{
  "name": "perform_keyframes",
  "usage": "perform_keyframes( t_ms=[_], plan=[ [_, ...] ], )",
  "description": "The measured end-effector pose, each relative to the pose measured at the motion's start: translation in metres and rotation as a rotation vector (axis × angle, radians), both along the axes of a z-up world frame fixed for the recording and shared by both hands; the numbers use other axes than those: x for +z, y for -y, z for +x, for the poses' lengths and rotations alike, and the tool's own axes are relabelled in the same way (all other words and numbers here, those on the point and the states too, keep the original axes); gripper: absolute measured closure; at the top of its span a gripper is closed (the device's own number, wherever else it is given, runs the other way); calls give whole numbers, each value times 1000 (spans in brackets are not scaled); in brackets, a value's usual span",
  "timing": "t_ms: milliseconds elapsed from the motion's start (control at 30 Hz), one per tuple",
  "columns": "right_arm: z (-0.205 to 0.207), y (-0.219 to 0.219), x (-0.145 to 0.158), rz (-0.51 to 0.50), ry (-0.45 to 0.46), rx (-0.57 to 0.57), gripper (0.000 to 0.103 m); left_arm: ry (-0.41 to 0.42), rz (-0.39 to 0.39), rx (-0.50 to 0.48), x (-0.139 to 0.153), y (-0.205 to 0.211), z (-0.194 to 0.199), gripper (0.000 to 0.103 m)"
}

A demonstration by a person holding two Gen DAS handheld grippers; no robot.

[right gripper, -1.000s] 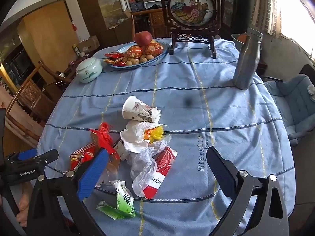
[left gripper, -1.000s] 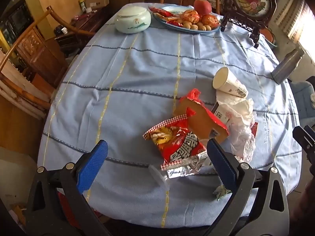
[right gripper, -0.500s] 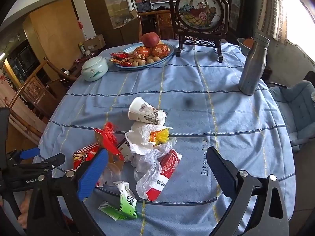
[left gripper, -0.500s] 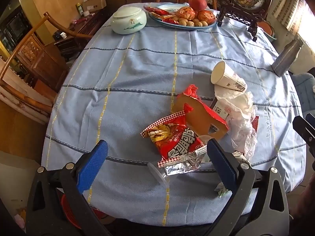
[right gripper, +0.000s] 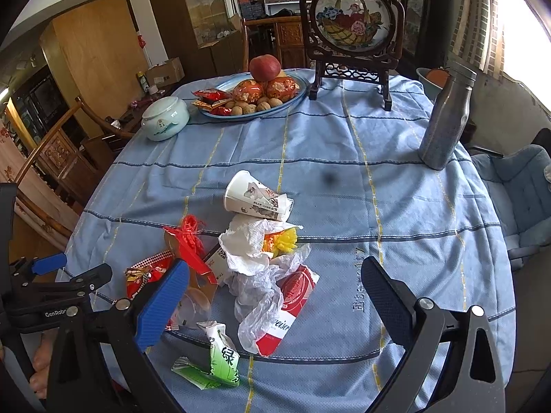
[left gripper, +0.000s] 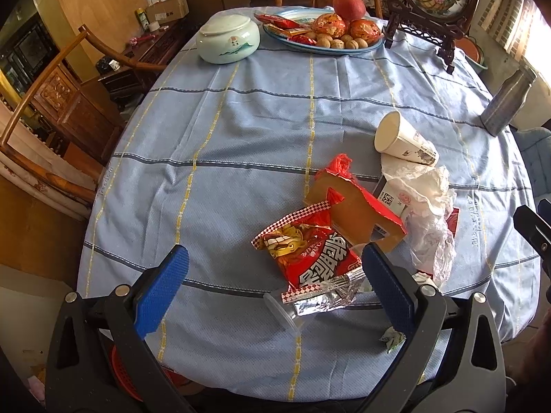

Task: Collect trash
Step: 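Approach the trash pile with both tools open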

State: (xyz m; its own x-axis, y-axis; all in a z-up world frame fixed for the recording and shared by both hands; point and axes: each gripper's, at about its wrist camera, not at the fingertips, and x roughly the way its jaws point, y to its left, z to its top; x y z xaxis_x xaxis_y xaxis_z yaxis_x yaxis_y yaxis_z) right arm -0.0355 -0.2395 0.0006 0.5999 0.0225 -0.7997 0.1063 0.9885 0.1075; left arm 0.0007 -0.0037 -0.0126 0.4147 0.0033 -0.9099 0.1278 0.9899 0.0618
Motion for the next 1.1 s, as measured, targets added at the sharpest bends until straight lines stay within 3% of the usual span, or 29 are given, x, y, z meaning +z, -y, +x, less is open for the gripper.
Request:
perform_keyframes(
  t_ms=[1100],
  plan=[
    [-2, -3, -3, -1, -10, 2, 5, 0, 16, 6, -2, 0, -5, 7]
  ],
)
